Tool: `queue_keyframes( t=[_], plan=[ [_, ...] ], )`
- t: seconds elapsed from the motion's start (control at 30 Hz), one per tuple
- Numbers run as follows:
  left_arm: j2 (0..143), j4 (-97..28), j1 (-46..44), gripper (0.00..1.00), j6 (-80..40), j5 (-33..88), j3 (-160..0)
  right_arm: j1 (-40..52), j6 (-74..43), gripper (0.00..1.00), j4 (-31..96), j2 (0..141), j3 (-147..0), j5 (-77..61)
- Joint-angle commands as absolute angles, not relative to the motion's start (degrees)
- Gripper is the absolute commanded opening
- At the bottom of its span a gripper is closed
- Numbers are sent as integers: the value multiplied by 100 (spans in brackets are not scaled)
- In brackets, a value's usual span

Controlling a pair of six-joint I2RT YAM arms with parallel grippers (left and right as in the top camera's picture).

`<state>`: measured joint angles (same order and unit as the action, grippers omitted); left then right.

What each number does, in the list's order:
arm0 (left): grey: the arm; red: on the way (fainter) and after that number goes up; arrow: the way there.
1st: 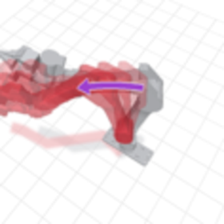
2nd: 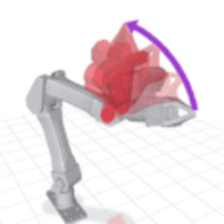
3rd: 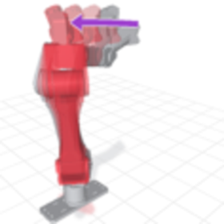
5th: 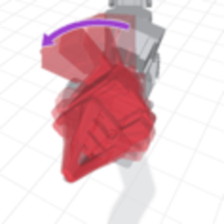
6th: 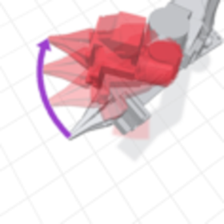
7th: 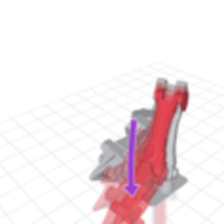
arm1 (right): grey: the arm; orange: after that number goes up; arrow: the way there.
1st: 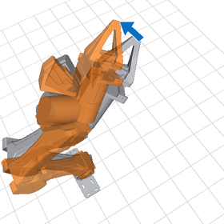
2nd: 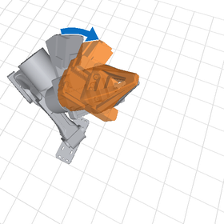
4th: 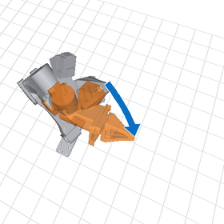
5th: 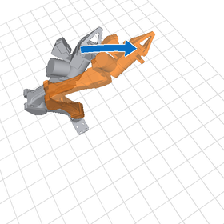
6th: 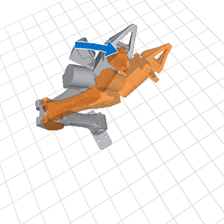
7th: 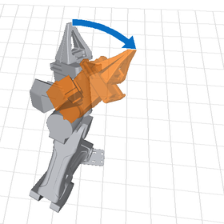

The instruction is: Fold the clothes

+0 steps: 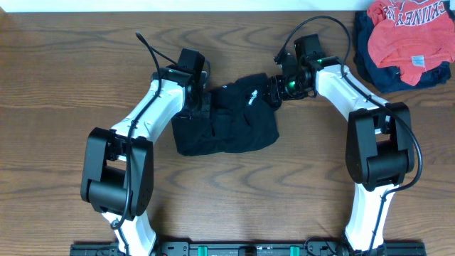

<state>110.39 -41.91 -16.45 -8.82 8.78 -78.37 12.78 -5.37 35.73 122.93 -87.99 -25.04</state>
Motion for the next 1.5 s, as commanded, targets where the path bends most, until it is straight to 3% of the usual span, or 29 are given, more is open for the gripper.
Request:
queue_keyframes(
  t=[0.0,0.1,0.23,0.57,0.63,0.67,0.7,0.73,0.93,0.97,1.03,1.13,1.47],
  plan=[
    [11113,-4189,-1660,6,-913,856,-7859,1326,-340,63,3577,12359,-8753,-2259],
    [11113,-4193,-1660,6,-913,856,-7859,1343,-268,61,3621,12414,-8750,-2226],
    [11113,-4215,-1660,6,-913,856,-7859,1376,-268,48,3618,12414,-8753,-2228],
    [11113,-4230,-1660,6,-913,856,-7859,1649,-167,50,3642,12731,-8750,-1656],
    [11113,-4230,-1660,6,-913,856,-7859,1651,-172,39,3645,12742,-8750,-1601],
    [11113,-4230,-1660,6,-910,856,-7859,1649,-172,28,3647,12742,-8750,-1603],
    [11111,-4235,-1658,6,-908,856,-7861,1647,-174,9,3660,12742,-8753,-1608],
    [11093,-4261,-1658,6,-908,856,-7867,1645,-189,1,3684,12739,-8753,-1608],
    [10654,-4941,-1398,6,-864,854,-8342,1404,-196,1,3981,12578,-8805,-1968],
    [10532,-5039,-1339,15,-862,854,-8418,1310,-128,1,4027,12488,-8805,-2088],
    [10235,-5166,-1216,43,-864,854,-8501,1120,25,1,4110,12324,-8807,-2349],
    [9688,-5236,-1041,66,-834,851,-8512,731,283,1,4296,12018,-8807,-2711],
    [8731,-5290,-829,68,-711,845,-8510,-10,1046,1,5057,11332,-8807,-2812]
  ],
)
